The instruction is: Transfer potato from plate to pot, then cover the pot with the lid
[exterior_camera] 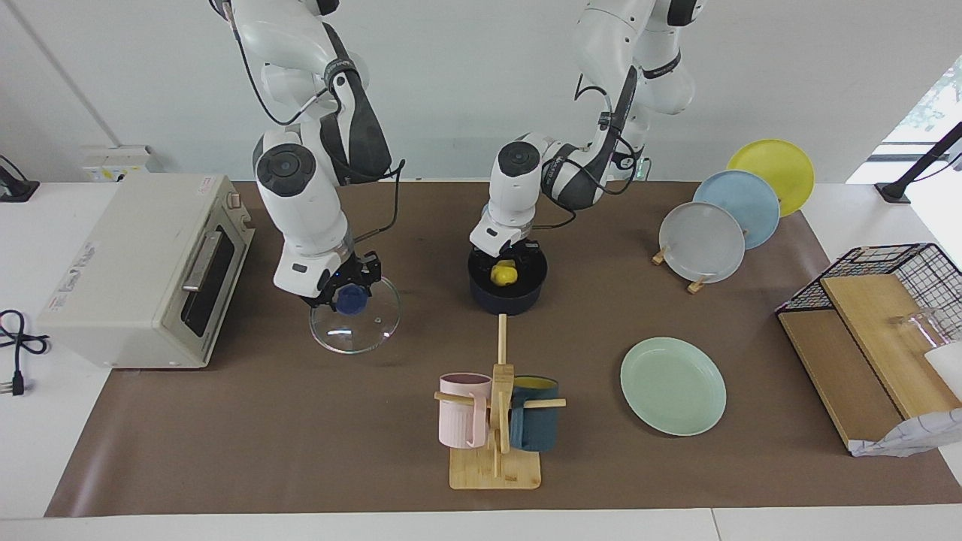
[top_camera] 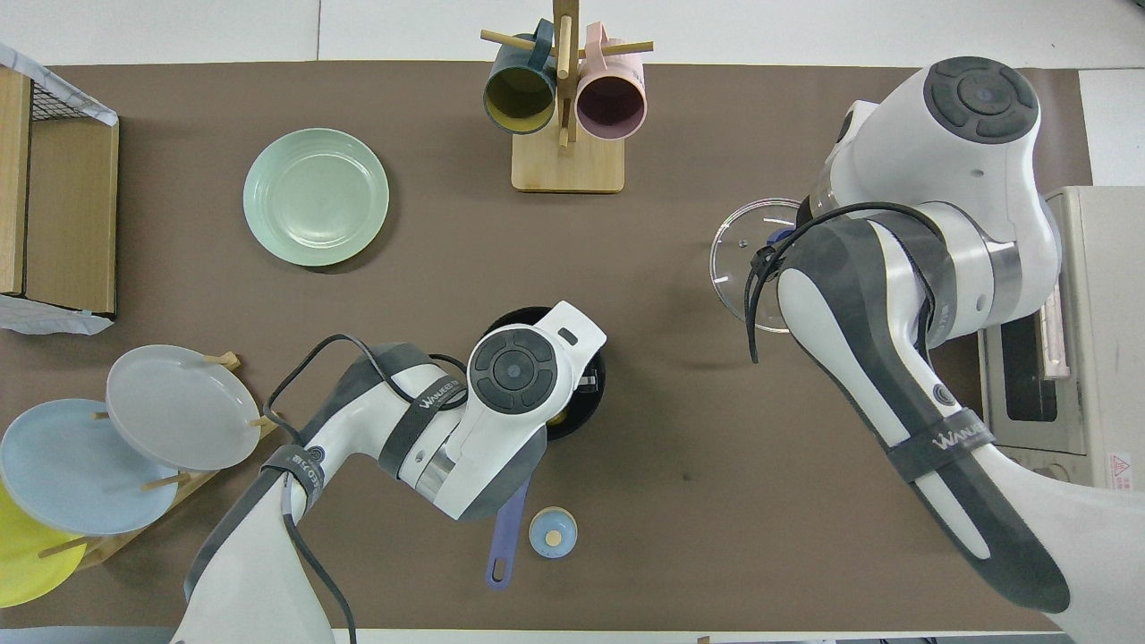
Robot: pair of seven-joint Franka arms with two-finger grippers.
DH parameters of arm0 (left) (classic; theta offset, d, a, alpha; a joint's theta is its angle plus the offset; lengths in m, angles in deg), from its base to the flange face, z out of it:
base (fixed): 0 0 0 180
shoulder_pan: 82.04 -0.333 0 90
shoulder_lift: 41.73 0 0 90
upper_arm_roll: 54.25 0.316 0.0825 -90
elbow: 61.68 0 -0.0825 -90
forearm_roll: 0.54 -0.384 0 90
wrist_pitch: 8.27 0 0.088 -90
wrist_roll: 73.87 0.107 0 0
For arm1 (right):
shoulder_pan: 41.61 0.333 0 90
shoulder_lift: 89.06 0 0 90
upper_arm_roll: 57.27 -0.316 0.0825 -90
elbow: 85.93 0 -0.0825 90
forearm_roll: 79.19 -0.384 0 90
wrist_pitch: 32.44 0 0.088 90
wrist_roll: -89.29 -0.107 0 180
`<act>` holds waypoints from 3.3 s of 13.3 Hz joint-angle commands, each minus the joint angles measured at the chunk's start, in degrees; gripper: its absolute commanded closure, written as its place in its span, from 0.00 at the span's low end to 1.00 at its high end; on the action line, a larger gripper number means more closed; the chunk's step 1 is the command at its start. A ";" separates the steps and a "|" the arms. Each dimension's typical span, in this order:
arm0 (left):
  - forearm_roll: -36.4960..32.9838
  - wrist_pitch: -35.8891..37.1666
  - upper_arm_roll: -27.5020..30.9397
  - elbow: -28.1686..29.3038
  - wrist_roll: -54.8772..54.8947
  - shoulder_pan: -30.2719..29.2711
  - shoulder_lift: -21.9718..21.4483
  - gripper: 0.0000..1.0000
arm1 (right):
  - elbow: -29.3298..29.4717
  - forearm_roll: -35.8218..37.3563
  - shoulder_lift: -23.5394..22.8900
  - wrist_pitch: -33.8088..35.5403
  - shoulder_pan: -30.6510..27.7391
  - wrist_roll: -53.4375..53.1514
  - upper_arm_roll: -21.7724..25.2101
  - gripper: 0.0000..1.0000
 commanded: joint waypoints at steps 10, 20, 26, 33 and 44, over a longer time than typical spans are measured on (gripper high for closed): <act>-2.12 -1.36 1.14 2.42 5.80 0.42 -2.41 0.00 | 3.91 -0.38 -0.75 3.31 2.11 -5.40 -0.19 1.00; 5.44 31.23 1.14 -15.24 12.21 -13.27 -15.67 0.00 | 4.87 -0.57 -0.40 2.79 11.85 -21.28 -0.27 1.00; 4.65 44.09 1.93 -23.78 32.82 -32.07 -20.17 0.00 | 4.70 -0.91 -0.58 -2.82 25.56 -44.48 -0.27 1.00; -1.14 45.84 1.76 -22.63 42.63 -38.17 -21.49 0.00 | -1.27 -0.12 -0.40 -10.13 29.62 -52.07 -0.27 1.00; -3.70 44.27 -0.88 -25.63 42.72 -40.72 -18.24 0.00 | -5.58 5.67 -0.57 -12.68 31.02 -51.81 -0.27 1.00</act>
